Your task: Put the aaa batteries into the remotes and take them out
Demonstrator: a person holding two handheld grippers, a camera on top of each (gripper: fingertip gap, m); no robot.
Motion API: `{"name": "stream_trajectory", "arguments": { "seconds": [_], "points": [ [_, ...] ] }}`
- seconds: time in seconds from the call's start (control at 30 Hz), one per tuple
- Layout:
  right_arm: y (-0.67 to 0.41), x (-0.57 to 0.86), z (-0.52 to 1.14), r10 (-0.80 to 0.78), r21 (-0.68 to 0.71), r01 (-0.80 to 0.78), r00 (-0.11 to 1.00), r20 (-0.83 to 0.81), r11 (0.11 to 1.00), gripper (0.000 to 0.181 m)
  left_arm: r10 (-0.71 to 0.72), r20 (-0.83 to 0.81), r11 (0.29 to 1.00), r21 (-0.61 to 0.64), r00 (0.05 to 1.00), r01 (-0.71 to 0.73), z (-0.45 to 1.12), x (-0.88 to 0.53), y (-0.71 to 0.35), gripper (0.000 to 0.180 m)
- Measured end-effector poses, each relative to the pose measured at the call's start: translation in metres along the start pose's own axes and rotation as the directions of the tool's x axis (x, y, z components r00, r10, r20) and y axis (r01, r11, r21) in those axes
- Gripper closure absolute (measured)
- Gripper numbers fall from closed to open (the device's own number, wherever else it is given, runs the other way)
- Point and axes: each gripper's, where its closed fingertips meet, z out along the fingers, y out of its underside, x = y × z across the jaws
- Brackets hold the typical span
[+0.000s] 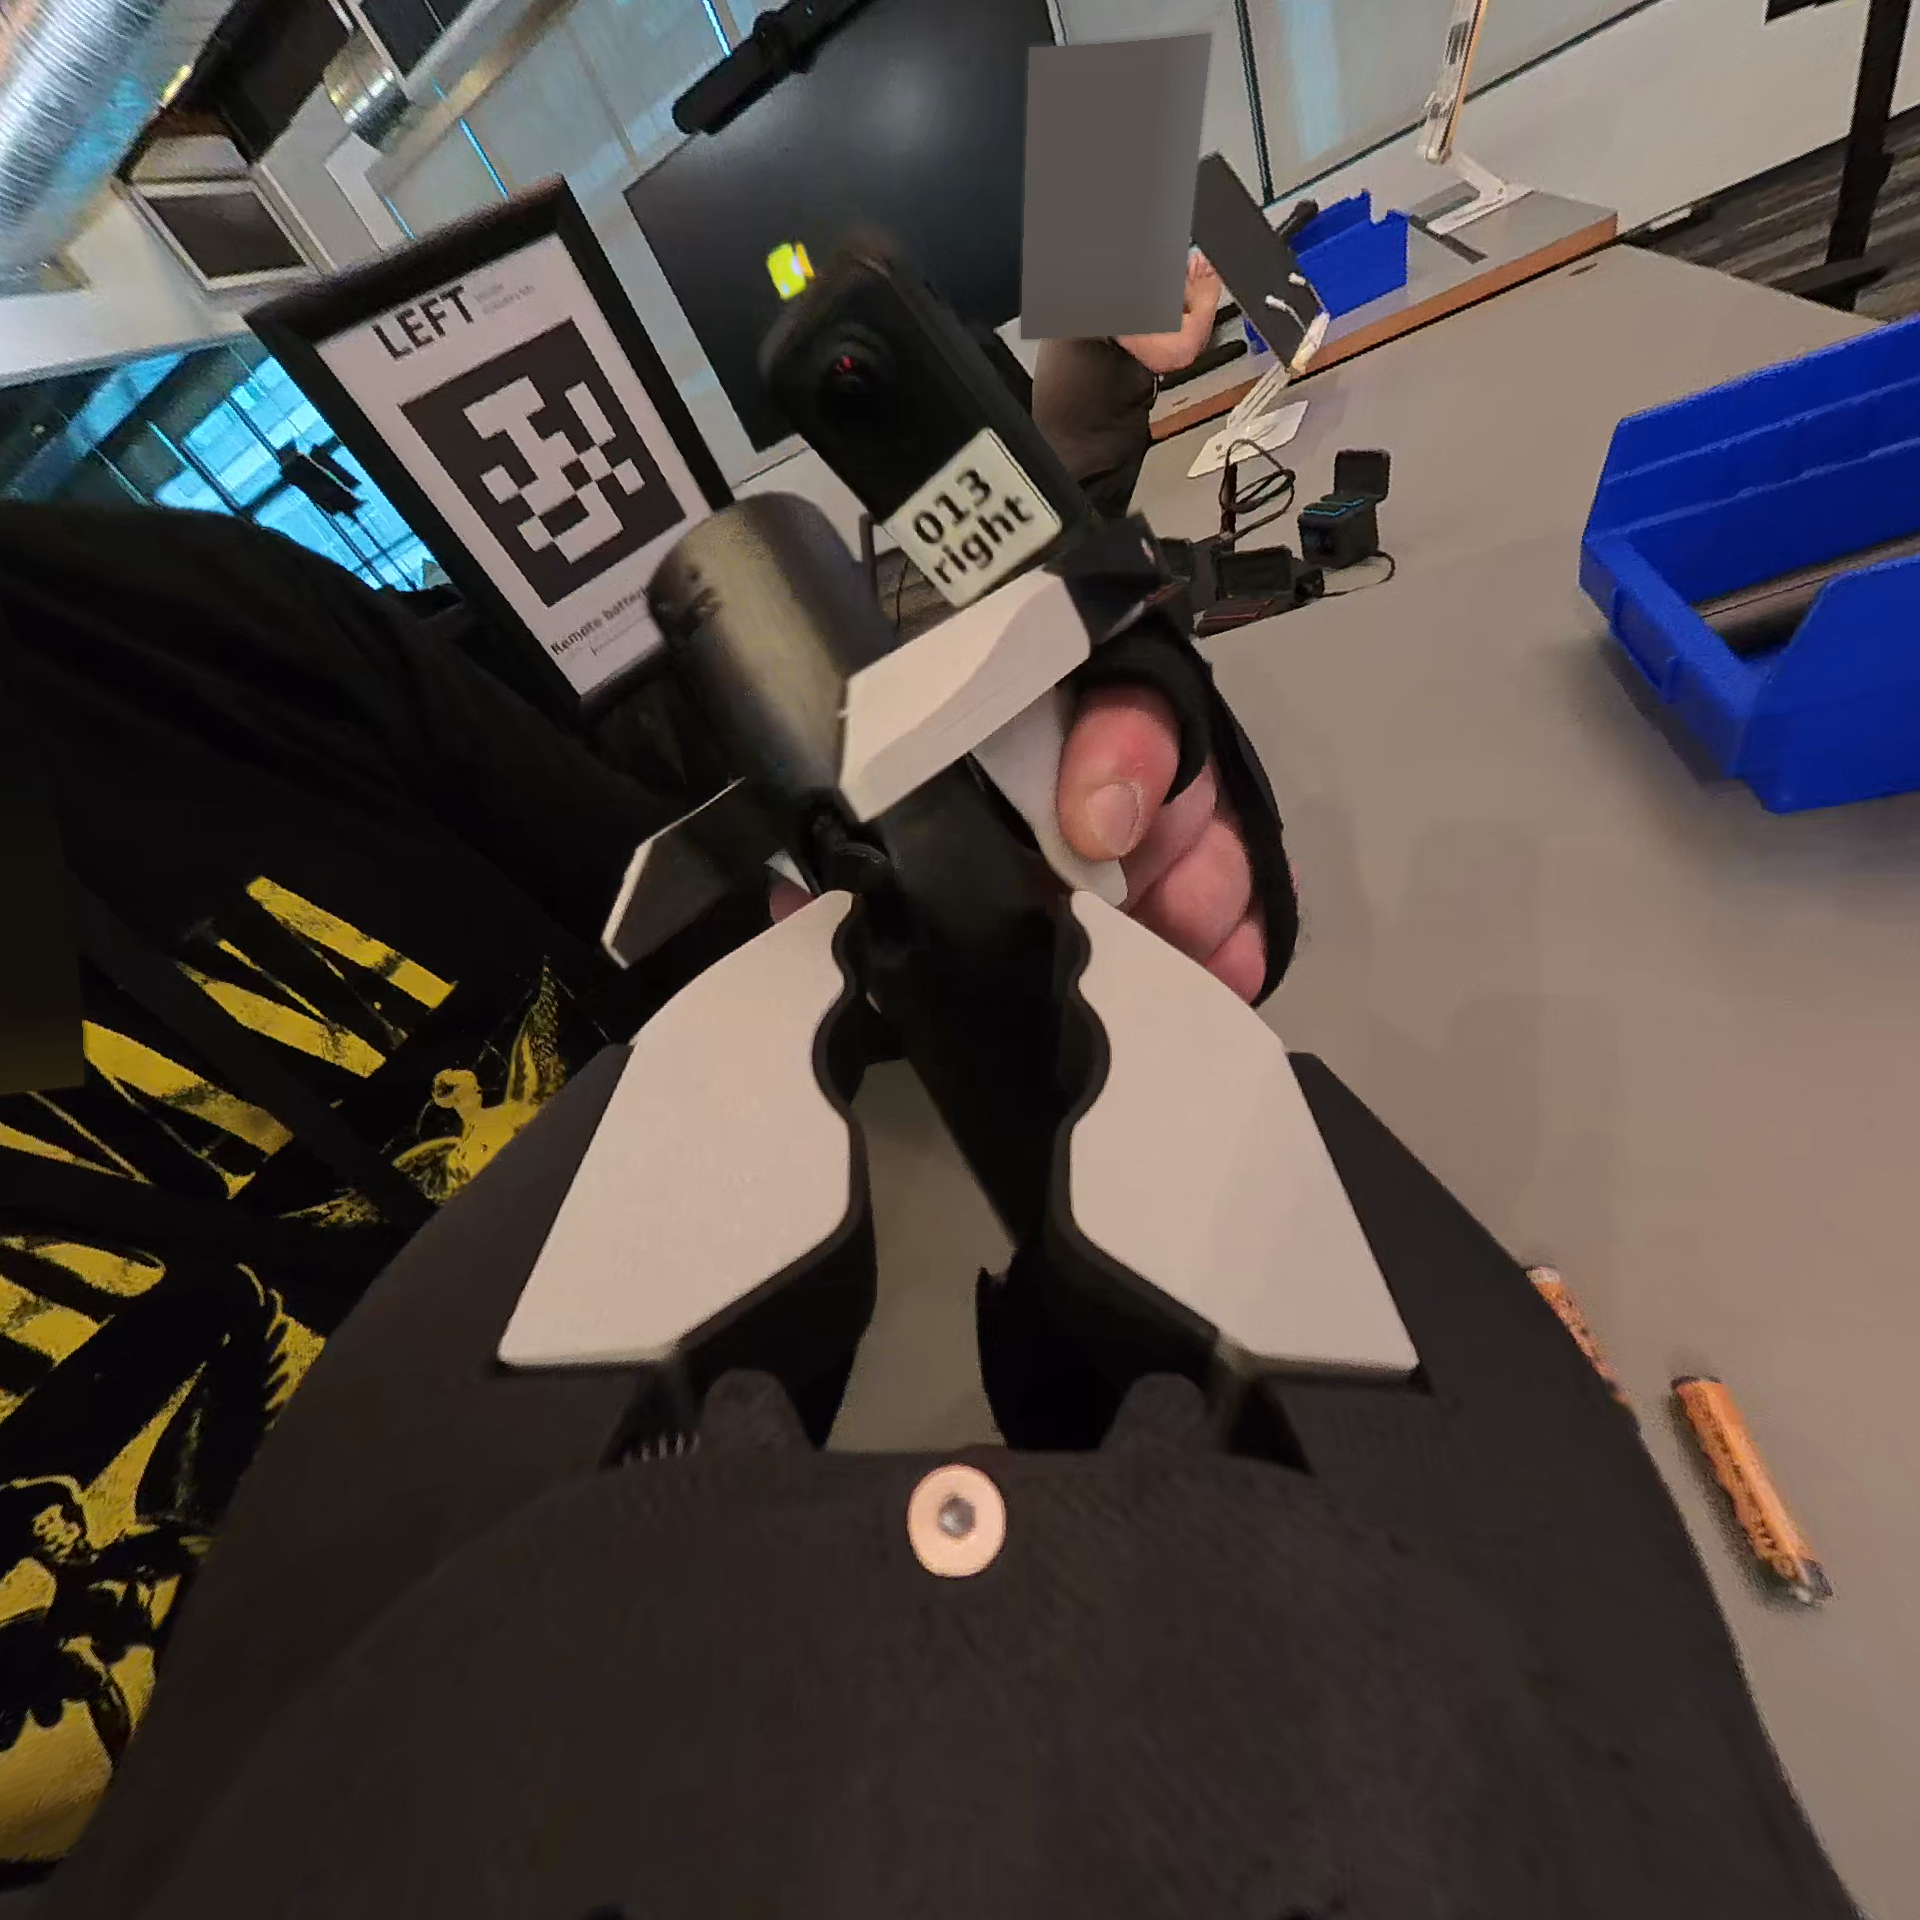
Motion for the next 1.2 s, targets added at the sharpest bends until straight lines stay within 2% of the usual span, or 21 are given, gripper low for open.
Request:
{"name": "stream_trajectory", "arguments": {
  "seconds": [0.03, 0.1, 0.13, 0.23, 0.3, 0.37, 0.47, 0.6, 0.67, 0.8, 0.97, 1.07, 1.2],
  "points": [
    [-0.006, -0.001, -0.002, -0.001, 0.027, 0.001, 1.0, 0.005, 1.0, 0.148, -0.018, 0.011, 0.999, 0.041, 1.0, 0.017, -0.003, -0.003, -0.004, 0.118],
    [-0.006, 0.002, -0.003, -0.016, 0.011, 0.016, 0.999, -0.034, 1.0, 0.133, -0.059, 0.047, 0.994, 0.099, 0.997, 0.055, -0.01, -0.013, -0.009, 0.118],
    [-0.006, 0.004, -0.007, -0.032, 0.007, 0.033, 0.998, -0.057, 0.999, 0.132, -0.08, 0.058, 0.988, 0.133, 0.995, 0.072, -0.015, -0.017, -0.012, 0.118],
    [0.0, 0.012, -0.023, -0.094, -0.041, 0.089, 0.983, -0.159, 0.995, 0.146, -0.156, 0.055, 0.96, 0.242, 0.986, 0.138, -0.025, -0.027, -0.019, 0.118],
    [0.013, 0.014, -0.028, -0.085, -0.094, 0.07, 0.983, -0.163, 0.993, 0.158, -0.199, 0.055, 0.951, 0.254, 0.978, 0.179, -0.026, -0.032, -0.011, 0.118],
    [0.026, 0.021, -0.035, -0.049, -0.103, 0.029, 0.98, -0.195, 0.994, 0.149, -0.23, 0.059, 0.946, 0.25, 0.971, 0.209, -0.027, -0.037, -0.003, 0.118],
    [0.042, 0.033, -0.056, -0.061, -0.112, 0.025, 0.944, -0.325, 0.993, 0.15, -0.249, 0.083, 0.948, 0.225, 0.965, 0.225, -0.031, -0.044, 0.009, 0.118],
    [0.085, 0.033, -0.086, -0.056, -0.239, -0.055, 0.898, -0.437, 0.97, 0.147, -0.288, 0.061, 0.93, 0.256, 0.956, 0.264, -0.038, -0.048, 0.011, 0.118],
    [0.115, 0.027, -0.108, -0.037, -0.324, -0.155, 0.857, -0.514, 0.933, 0.143, -0.286, 0.062, 0.93, 0.259, 0.956, 0.261, -0.04, -0.05, 0.01, 0.118],
    [0.182, 0.003, -0.153, -0.063, -0.49, -0.378, 0.739, -0.671, 0.786, 0.137, -0.286, 0.045, 0.926, 0.271, 0.957, 0.264, -0.042, -0.049, 0.006, 0.118],
    [0.233, -0.01, -0.166, -0.108, -0.525, -0.537, 0.623, -0.775, 0.66, 0.136, -0.296, 0.041, 0.921, 0.278, 0.954, 0.274, -0.043, -0.05, 0.006, 0.118],
    [0.232, -0.003, -0.159, -0.127, -0.507, -0.523, 0.599, -0.79, 0.685, 0.156, -0.299, 0.033, 0.915, 0.295, 0.954, 0.277, -0.046, -0.05, 0.003, 0.119],
    [0.226, 0.013, -0.156, -0.217, -0.587, -0.467, 0.63, -0.746, 0.661, 0.159, -0.309, 0.001, 0.899, 0.325, 0.951, 0.292, -0.053, -0.049, -0.002, 0.118]
  ]
}}
